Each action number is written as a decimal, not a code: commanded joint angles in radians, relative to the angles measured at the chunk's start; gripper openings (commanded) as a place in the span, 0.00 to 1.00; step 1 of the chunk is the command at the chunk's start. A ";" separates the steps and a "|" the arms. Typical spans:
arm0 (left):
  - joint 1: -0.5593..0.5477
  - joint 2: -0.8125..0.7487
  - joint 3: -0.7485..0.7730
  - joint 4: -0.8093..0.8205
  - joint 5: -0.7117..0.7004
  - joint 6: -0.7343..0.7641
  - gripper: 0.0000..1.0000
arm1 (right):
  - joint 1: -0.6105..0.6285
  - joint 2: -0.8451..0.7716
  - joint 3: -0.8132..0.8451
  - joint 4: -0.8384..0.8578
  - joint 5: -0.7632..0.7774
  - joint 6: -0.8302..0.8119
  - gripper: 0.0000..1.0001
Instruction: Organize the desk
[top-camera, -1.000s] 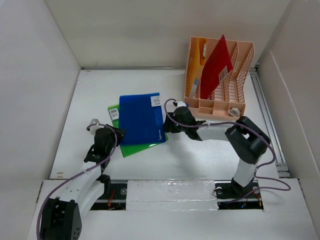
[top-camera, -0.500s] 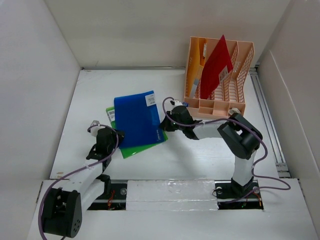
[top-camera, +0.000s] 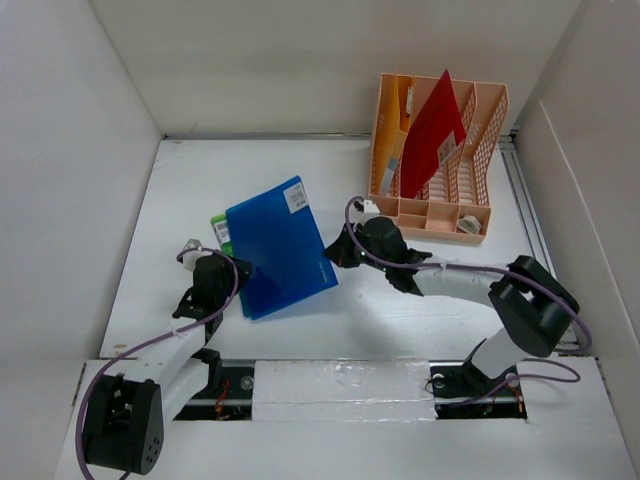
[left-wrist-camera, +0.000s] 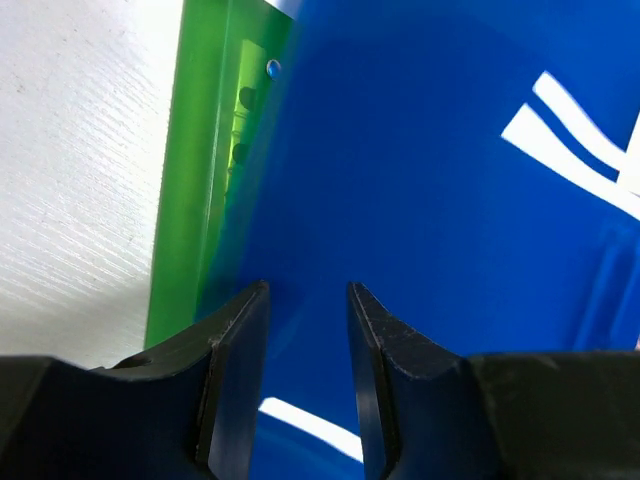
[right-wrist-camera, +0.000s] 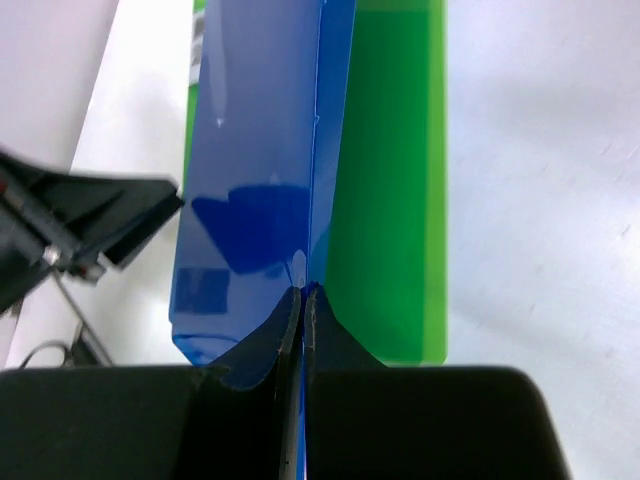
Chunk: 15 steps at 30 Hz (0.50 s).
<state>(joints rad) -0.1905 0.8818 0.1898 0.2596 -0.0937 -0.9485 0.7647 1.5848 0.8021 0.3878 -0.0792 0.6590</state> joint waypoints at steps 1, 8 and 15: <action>-0.006 0.006 0.030 0.040 0.012 0.025 0.32 | 0.063 -0.063 -0.082 -0.064 -0.024 0.016 0.00; -0.006 0.020 0.016 0.075 0.006 0.036 0.31 | 0.108 -0.226 -0.260 -0.182 0.059 0.094 0.00; -0.006 0.068 0.025 0.084 0.035 0.050 0.27 | 0.108 -0.301 -0.326 -0.216 0.045 0.131 0.00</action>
<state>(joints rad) -0.1905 0.9379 0.1898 0.3153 -0.0742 -0.9226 0.8715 1.2972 0.4866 0.1635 -0.0456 0.7734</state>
